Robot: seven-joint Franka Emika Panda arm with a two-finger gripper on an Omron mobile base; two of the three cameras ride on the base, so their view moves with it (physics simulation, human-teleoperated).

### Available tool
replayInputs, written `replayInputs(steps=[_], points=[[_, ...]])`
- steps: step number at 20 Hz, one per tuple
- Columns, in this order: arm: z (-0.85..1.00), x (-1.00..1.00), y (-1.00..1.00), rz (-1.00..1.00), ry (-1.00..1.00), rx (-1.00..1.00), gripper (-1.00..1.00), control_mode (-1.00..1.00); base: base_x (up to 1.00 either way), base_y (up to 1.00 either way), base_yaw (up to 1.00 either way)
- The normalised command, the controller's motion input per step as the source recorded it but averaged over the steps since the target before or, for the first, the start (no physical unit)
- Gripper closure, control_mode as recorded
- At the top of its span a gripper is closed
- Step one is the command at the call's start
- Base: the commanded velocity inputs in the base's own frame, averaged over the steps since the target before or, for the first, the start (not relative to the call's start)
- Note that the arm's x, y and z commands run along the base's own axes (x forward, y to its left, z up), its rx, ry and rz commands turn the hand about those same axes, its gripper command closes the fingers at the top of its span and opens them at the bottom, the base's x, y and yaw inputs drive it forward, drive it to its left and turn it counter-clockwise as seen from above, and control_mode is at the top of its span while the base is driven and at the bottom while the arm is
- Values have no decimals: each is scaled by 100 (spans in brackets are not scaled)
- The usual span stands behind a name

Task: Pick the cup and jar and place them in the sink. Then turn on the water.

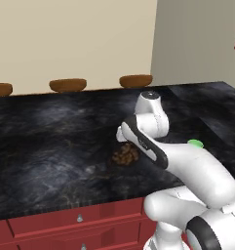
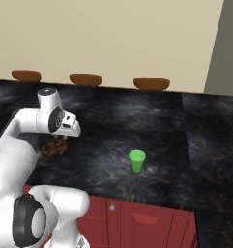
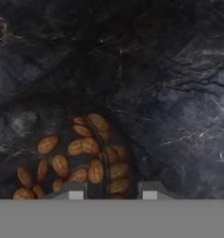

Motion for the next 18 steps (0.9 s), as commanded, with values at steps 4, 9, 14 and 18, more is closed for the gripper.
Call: replayInputs(steps=[4, 9, 14, 18], points=[[86, -69, -56, -2, -2, 1, 100, -100, 0, 0, 0], [72, -65, -42, -4, -4, 0, 100, -100, 0, 0, 0], [46, -63, -35, -15, -9, 0, 100, -100, 0, 0, 0], [19, -74, -34, -18, -16, 0, 100, -100, 0, 0, 0]])
